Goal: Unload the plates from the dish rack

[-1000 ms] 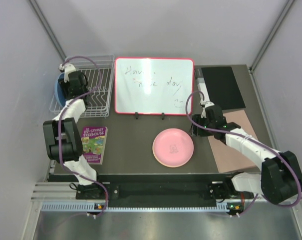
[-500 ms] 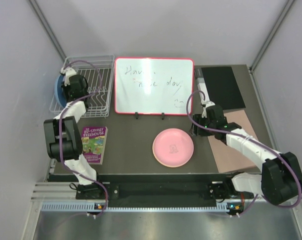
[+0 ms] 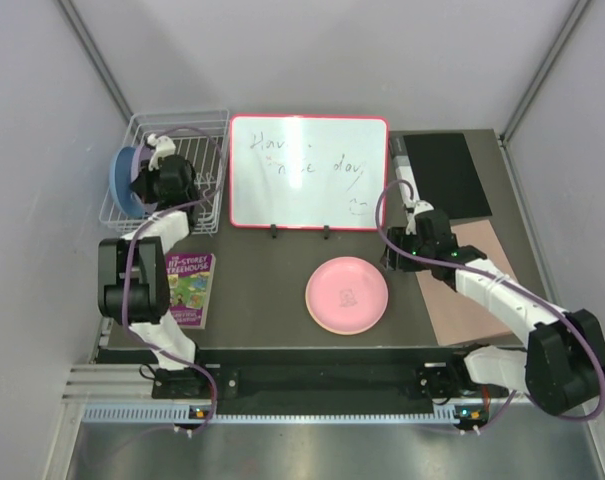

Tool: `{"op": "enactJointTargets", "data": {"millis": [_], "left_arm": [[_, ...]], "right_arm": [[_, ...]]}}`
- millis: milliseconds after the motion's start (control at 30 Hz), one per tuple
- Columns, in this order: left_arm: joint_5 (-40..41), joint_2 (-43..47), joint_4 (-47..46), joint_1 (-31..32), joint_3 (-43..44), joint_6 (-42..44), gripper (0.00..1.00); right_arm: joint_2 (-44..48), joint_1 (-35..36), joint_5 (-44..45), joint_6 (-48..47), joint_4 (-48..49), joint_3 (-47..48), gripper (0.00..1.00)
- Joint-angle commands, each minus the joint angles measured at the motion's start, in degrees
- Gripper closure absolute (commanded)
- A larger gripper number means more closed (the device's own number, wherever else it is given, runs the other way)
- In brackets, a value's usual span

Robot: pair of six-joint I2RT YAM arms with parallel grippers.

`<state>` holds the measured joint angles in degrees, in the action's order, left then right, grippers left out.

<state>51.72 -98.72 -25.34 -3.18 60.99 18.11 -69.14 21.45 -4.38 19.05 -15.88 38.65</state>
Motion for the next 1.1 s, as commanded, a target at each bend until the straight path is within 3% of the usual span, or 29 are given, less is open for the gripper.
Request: {"op": "enactJointTargets", "data": {"millis": [0,67,233,433,533,600,700,733,833,867,1000,1067], "left_arm": [[8.5,3.0,-24.2,5.4,-2.6,16.6,1.0],[9.9,3.0,-30.7,6.6,-3.9,20.0,1.0],[12.6,5.6,-30.5,8.5,-4.0,22.1,1.0],[13.1,13.7,-16.7,13.1,-2.4,15.8,1.0],[11.3,18.2,-0.7,15.0,0.5,6.2,1.0],[9.5,21.4,7.9,17.1,1.6,-0.5,1.0],[8.3,25.0,13.3,21.5,1.6,-6.1,1.0],[6.7,25.8,20.5,22.5,2.1,-9.0,1.0],[-9.8,29.3,31.0,25.7,2.6,-23.2,1.0],[-17.1,31.0,31.5,26.1,1.9,-28.4,1.0],[-33.2,33.6,30.0,27.5,-3.8,-37.8,1.0],[-35.3,33.8,29.8,29.5,-5.0,-40.7,1.0]], "right_arm": [[2.8,-0.4,0.1,-0.9,0.8,-0.1,0.37],[3.0,-0.4,0.1,-0.9,0.3,0.1,0.37],[4.2,-0.5,0.2,-0.7,-0.5,0.5,0.36],[6.2,-0.5,0.5,-0.9,-2.2,2.1,0.31],[7.6,-0.4,0.4,-0.9,-2.7,2.6,0.27],[8.3,-0.4,0.1,-0.8,-2.7,2.9,0.2],[9.5,-0.4,-1.1,-0.7,-2.1,3.5,0.17],[9.6,-0.4,-2.6,-0.7,-1.9,4.1,0.17],[9.2,-0.4,-7.3,-0.3,0.0,5.5,0.16],[9.0,-0.4,-8.5,0.0,0.9,5.6,0.16],[9.3,-0.4,-12.3,3.4,5.6,6.8,0.16],[10.4,-0.4,-12.8,4.8,8.6,6.2,0.16]]}}
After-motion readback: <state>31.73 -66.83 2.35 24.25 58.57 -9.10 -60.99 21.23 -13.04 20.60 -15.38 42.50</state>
